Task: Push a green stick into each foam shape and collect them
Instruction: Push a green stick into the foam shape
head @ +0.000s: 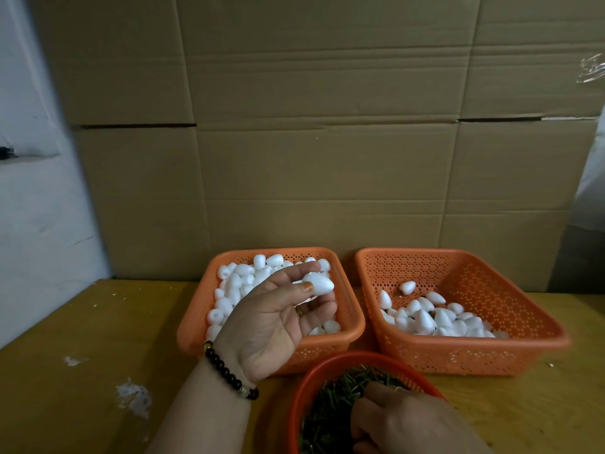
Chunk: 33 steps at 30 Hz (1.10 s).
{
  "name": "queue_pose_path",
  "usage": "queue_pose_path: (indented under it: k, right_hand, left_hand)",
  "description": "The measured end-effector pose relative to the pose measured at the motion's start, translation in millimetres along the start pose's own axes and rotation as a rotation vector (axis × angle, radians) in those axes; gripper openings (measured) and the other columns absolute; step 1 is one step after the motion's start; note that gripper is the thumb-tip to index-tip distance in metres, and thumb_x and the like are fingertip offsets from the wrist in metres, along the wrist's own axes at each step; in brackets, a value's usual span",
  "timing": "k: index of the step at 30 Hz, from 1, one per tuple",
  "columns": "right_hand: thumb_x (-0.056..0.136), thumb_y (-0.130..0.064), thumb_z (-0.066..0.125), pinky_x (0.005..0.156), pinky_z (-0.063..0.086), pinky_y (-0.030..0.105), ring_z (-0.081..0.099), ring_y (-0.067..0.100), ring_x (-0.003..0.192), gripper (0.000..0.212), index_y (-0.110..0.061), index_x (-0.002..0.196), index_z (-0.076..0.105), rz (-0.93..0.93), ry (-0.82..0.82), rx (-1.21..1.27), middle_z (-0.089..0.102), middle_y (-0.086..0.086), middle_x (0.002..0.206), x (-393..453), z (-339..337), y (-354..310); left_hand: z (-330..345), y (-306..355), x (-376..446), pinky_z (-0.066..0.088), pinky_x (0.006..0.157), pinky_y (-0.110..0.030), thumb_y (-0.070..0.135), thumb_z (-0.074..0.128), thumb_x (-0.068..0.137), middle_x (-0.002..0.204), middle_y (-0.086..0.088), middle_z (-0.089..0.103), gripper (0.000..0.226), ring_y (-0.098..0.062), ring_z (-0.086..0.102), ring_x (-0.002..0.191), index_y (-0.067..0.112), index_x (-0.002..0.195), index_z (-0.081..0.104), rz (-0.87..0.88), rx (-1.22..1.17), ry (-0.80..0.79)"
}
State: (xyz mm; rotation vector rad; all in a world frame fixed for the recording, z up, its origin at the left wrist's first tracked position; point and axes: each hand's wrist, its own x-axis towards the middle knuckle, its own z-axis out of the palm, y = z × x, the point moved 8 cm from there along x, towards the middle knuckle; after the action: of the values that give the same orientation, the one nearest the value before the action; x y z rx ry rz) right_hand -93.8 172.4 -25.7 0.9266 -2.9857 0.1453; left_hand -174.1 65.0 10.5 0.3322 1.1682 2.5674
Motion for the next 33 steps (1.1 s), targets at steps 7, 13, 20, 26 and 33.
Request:
queue_pose_path:
  k: [7,13,20,26,33]
  right_hand:
    - [0.097,-0.041,0.039,0.082,0.041,0.024,0.052,0.013,0.107,0.028,-0.025,0.118,0.05,0.001,0.007,-0.007,0.048,-0.004,0.117,1,2,0]
    - [0.097,-0.041,0.04,0.087,0.044,0.026,0.052,0.015,0.109,0.029,-0.025,0.119,0.049,-0.003,0.018,0.003,0.048,-0.004,0.118,1,1,0]
    - [0.097,-0.042,0.04,0.089,0.045,0.025,0.052,0.013,0.109,0.03,-0.026,0.119,0.051,-0.021,0.05,0.011,0.049,-0.005,0.118,-1,-1,0]
    - [0.093,-0.051,0.04,0.088,0.04,0.021,0.051,0.011,0.108,0.033,-0.029,0.116,0.051,-0.037,0.141,0.015,0.048,-0.011,0.114,-5,-9,0]
    - [0.083,-0.049,0.056,0.074,0.045,0.013,0.055,-0.006,0.089,0.022,-0.035,0.098,0.061,-0.022,0.302,0.216,0.057,-0.022,0.092,-13,-35,13]
  left_hand:
    - [6,-7,-1,0.058,0.062,-0.03,0.001,0.068,0.071,0.093,-0.019,0.068,0.014,-0.022,0.069,0.076,0.003,0.083,0.075,-0.05,-0.049,0.007]
    - [9,-13,-1,0.056,0.057,-0.024,0.006,0.064,0.075,0.095,-0.018,0.069,0.023,-0.019,0.068,0.073,0.002,0.096,0.072,-0.081,-0.129,0.033]
    - [13,-22,-1,0.058,0.054,-0.025,-0.001,0.06,0.076,0.104,-0.029,0.065,0.03,-0.023,0.065,0.071,-0.002,0.105,0.067,-0.143,-0.273,0.1]
    - [9,-23,1,0.058,0.056,-0.026,-0.002,0.066,0.071,0.097,-0.021,0.063,0.033,-0.021,0.062,0.082,-0.005,0.104,0.063,-0.101,-0.258,0.167]
    - [9,-33,-1,0.058,0.06,-0.032,0.009,0.065,0.074,0.092,-0.016,0.07,0.045,-0.022,0.066,0.073,-0.006,0.115,0.059,-0.182,-0.154,0.132]
